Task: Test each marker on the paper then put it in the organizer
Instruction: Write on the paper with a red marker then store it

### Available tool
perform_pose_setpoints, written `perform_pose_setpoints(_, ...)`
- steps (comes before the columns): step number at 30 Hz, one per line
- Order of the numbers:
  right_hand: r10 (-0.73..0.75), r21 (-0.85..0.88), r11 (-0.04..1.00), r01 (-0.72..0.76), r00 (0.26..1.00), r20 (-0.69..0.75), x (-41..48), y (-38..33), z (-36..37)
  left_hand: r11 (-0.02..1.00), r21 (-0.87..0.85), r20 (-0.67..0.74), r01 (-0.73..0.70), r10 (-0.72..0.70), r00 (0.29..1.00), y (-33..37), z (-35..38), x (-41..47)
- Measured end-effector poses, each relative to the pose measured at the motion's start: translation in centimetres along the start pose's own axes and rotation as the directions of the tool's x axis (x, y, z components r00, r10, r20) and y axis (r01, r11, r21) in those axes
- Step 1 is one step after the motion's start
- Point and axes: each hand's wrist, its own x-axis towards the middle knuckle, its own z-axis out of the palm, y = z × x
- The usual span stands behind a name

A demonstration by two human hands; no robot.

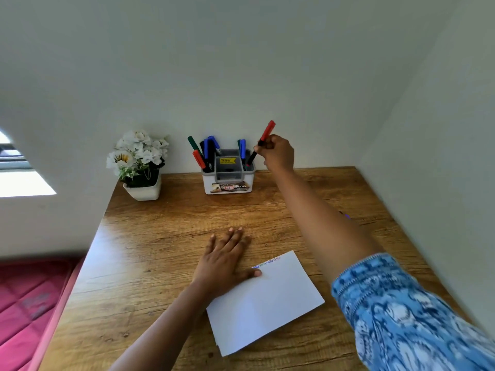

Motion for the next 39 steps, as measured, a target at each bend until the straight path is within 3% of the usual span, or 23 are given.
perform_pose_setpoints(2,0.021,-0.146,0.989,-0.009,0.996,0.083,0.5,0.4,1.0,1.000,-0.005,-0.014,0.003,-0.003,1.000,-0.1,0.1,0.0)
perform_pose_setpoints(5,0.097,-0.216,0.974,-0.062,0.983,0.156,0.9,1.3,1.9,1.000,-0.015,-0.027,0.007,-0.008,1.000,-0.2,0.2,0.2)
perform_pose_setpoints(9,0.120,-0.193,0.976,-0.101,0.989,0.086,0.2,2.1,1.9,1.000,-0.019,-0.021,0.006,-0.006,1.000,-0.2,0.2,0.1)
perform_pose_setpoints(14,-0.020,-0.185,0.982,0.031,0.998,0.059,-5.4,2.8,-0.1,1.000,-0.007,-0.001,0.004,-0.004,1.000,-0.2,0.3,0.1)
perform_pose_setpoints(18,-0.042,-0.220,0.975,0.038,0.999,-0.013,-10.8,5.0,-4.0,1.000,-0.002,0.021,0.012,-0.012,1.000,0.3,0.3,0.0)
perform_pose_setpoints(25,0.155,-0.468,0.828,-0.308,0.929,-0.336,-14.9,14.6,-13.4,1.000,0.018,0.012,0.000,-0.001,1.000,1.8,1.5,-1.2)
perform_pose_setpoints(28,0.208,-0.528,0.770,-0.357,0.924,-0.321,-14.3,17.2,-15.1,1.000,0.018,-0.007,-0.010,0.010,1.000,1.8,1.5,-1.2)
perform_pose_setpoints(34,0.279,-0.455,0.798,-0.395,0.911,-0.303,-12.2,18.5,-15.9,0.998,0.064,-0.012,-0.008,0.009,1.000,1.8,1.4,-1.4)
perform_pose_setpoints(39,0.464,-0.421,0.763,-0.492,0.869,-0.174,-11.0,17.8,-16.7,1.000,0.015,-0.048,-0.026,0.027,0.998,1.6,1.8,-1.4)
